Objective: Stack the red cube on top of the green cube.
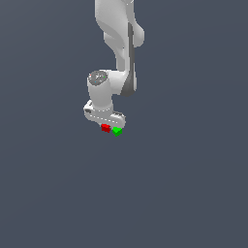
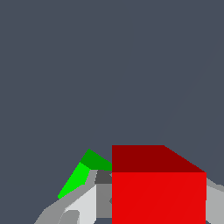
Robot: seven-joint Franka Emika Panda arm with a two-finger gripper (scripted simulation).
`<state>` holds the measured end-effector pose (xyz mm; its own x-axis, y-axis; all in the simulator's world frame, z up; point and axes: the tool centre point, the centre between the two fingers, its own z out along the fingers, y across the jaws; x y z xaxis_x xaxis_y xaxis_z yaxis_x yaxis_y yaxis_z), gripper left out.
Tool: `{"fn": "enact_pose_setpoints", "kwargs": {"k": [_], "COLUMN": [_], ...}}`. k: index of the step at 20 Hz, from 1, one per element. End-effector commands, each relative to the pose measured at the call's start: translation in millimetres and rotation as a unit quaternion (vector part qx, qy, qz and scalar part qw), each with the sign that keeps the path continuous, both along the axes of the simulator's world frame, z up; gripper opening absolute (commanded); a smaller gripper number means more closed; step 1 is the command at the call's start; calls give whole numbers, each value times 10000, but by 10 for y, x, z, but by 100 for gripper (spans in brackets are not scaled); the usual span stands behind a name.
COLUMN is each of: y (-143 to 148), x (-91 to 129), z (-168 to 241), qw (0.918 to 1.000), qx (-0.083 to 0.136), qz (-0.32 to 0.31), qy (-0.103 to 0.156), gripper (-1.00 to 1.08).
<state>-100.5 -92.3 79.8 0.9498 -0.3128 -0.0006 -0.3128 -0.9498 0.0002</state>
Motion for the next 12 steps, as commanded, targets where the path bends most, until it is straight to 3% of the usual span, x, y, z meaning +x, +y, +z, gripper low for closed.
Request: {"fn": "enact_pose_setpoints", "kwargs": {"k": [1,6,11,12], "y": [194,444,518,518], "x": [-60,-129,-137,-137], "z": [-63,-149,-178,-178], "qw": [10000,10000,10000,10000], "qx": [-1,-1,0,0], "qz": [-3,-3,-4,-4], "qy": [-5,-5,-3,-3], "gripper": [-100,-100,-100,100]}}
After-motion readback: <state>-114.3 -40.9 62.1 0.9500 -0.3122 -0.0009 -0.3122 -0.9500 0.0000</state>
